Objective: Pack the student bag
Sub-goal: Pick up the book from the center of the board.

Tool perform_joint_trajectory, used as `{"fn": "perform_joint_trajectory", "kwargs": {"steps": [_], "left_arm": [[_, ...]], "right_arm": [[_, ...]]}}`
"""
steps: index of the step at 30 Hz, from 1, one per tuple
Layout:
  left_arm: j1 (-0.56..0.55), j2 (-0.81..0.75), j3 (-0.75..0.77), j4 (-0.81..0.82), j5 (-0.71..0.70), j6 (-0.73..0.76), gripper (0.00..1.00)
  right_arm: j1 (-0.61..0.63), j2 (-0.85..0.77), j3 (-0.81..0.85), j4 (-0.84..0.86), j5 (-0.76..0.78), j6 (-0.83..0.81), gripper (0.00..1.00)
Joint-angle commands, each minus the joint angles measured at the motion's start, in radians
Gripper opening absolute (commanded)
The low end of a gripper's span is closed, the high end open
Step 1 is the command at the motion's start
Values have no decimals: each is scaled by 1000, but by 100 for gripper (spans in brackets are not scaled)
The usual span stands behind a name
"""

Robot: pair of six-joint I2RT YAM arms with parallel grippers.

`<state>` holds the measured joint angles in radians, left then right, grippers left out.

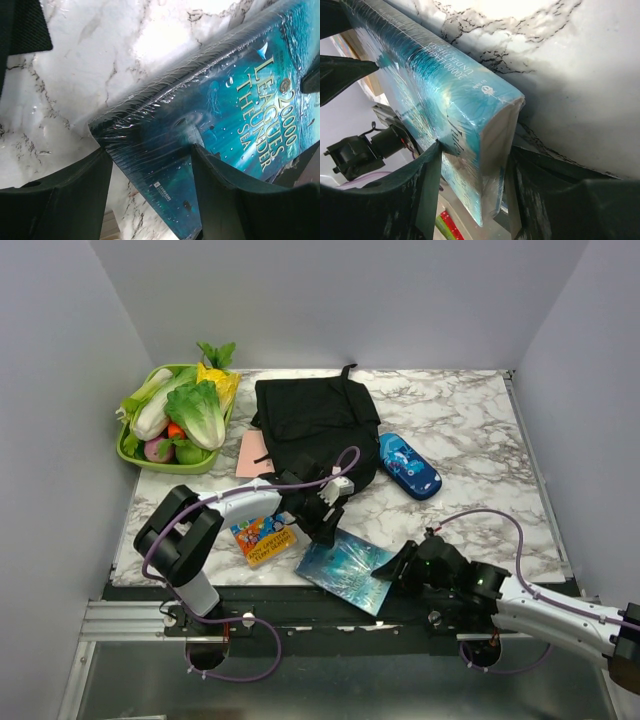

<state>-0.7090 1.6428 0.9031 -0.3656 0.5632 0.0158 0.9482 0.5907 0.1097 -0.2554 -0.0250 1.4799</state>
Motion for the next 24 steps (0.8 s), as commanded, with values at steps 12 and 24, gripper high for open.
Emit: {"fn": "perform_joint_trajectory", "kwargs": {"steps": [12,24], "left_arm": [[-84,71,51,215,273,-244,66],[-83,132,60,312,282,-306,66]], "right_arm": [[-6,11,179,535,293,-263,57],[-8,52,39,875,261,-273,58]]}}
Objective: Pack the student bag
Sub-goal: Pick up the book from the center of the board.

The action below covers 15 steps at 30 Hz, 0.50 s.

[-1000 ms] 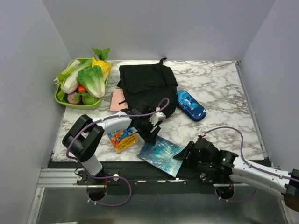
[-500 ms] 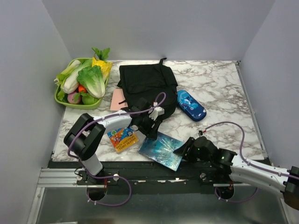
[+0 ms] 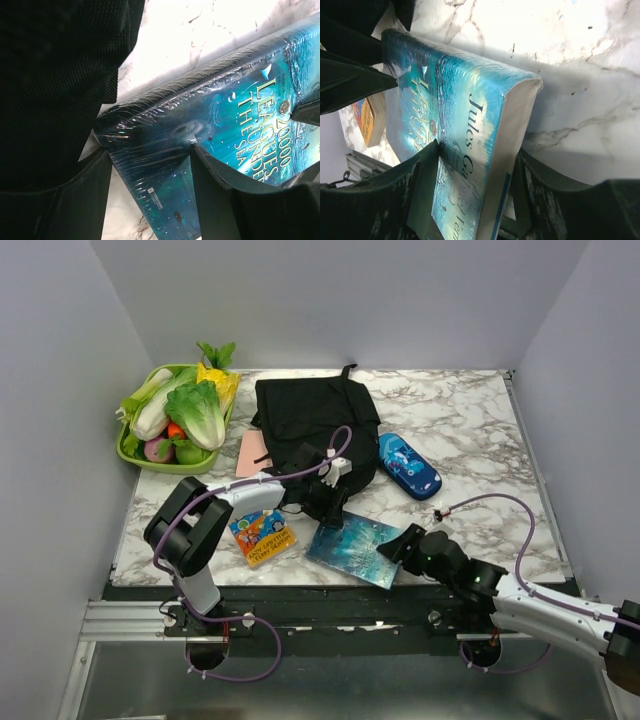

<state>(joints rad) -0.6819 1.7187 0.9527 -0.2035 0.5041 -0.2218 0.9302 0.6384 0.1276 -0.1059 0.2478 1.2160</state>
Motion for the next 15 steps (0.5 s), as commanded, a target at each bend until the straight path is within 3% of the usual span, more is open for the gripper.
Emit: {"fn": "perform_joint_trajectory", "kwargs": {"steps": [1,5,8,11,12,15], "left_arm": [[-110,59,8,157,340,-71,66],[-111,53,3,170,359,-86,66],[-111,22,11,156,375,-87,66],[-113,-19,38,87,379,-45,68],[-113,-31,58,64,379,-33,69],[-113,-77,110,-57,396,31,73]], "right_arm": [[12,20,15,782,-12,-6,58],[10,112,3,905,-22,8,56],[10,182,-2,991,-24,37,45],[10,179,-16,1017,-13,54,29],[12,166,-16,997,-9,62,16],[12,49,-5,840,21,71,1]]}}
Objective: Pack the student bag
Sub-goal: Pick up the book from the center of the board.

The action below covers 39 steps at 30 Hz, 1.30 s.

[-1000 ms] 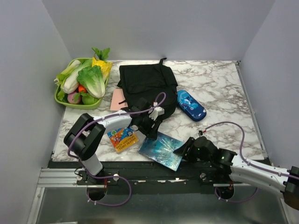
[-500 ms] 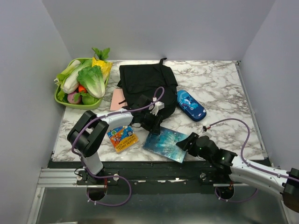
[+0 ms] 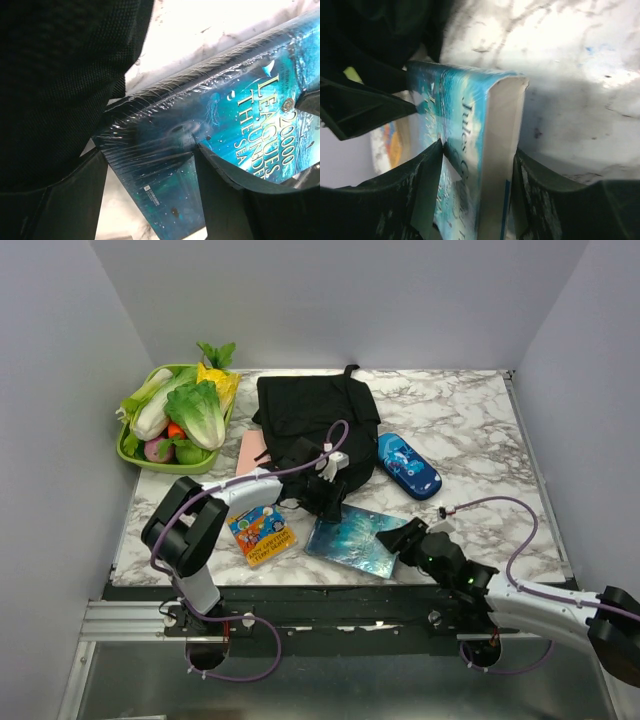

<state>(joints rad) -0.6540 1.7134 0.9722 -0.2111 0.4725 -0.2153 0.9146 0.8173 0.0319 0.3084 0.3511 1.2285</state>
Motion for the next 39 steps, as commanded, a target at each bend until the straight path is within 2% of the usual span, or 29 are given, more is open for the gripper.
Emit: {"fn": "perform_joint_trajectory", "kwargs": {"steps": [1,6,7,9,11,15,18,22,27,29,34,39], "left_arm": [[-141,-84,106,-121,436,39,75],[-138,-179,270,-380,477,180,84],[-134,-189,304,-481,483,209,85],[-116,-204,423,-574,454,317,88],[-89,-213,483,-640,392,359,90],[-19,-192,546,-643,298,439,92],[-13,-179,489,-607,140,542,95],[19,-152,453,-534,36,596,98],[79,-104,474,-510,35,551,99],[80,-123,451,-444,-6,545,99],[79,-140,384,-327,-72,605,99],[76,-98,381,-330,-112,668,99]], "right_arm": [[27,-162,92,343,-60,62,1],[27,-403,97,112,3,59,1],[27,-440,106,1,17,52,1],[27,-518,143,-110,41,54,1],[26,-546,155,-202,68,45,1],[27,-552,213,-325,98,36,1],[27,-500,302,-445,109,0,1],[27,-457,411,-615,161,3,1],[26,-512,405,-631,183,-6,1],[26,-523,402,-632,186,-6,1],[27,-509,422,-646,192,-9,1],[27,-507,427,-652,192,-6,1]]}}
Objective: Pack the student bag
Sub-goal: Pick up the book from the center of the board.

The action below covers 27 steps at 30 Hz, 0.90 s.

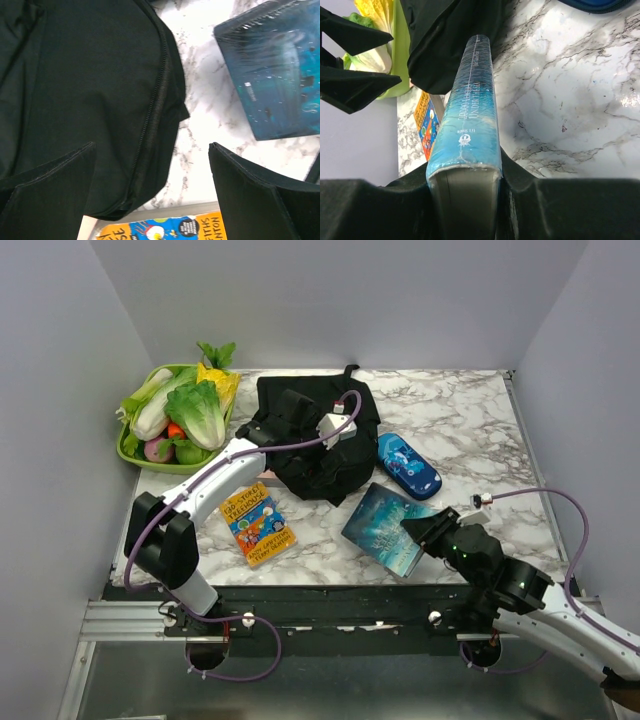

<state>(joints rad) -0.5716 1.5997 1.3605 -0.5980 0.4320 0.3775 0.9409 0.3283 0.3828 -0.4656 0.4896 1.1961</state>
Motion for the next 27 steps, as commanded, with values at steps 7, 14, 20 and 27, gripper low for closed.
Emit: {"fn": "perform_joint_trajectory", "kwargs": {"steps": [7,14,20,27], "left_arm": [[-19,14,-72,176,-150,107,90],[-63,19,-97,194,-206,136,88],[-63,20,-93,317,-302,112,64],[-65,48,-57,299,-292,89,54]], "right_arm": [[-1,-44,76,117,46,33,1],[1,-57,87,110,53,28,1],[-1,-61,84,110,41,37,1],[-1,-75,76,110,23,46,1]]}}
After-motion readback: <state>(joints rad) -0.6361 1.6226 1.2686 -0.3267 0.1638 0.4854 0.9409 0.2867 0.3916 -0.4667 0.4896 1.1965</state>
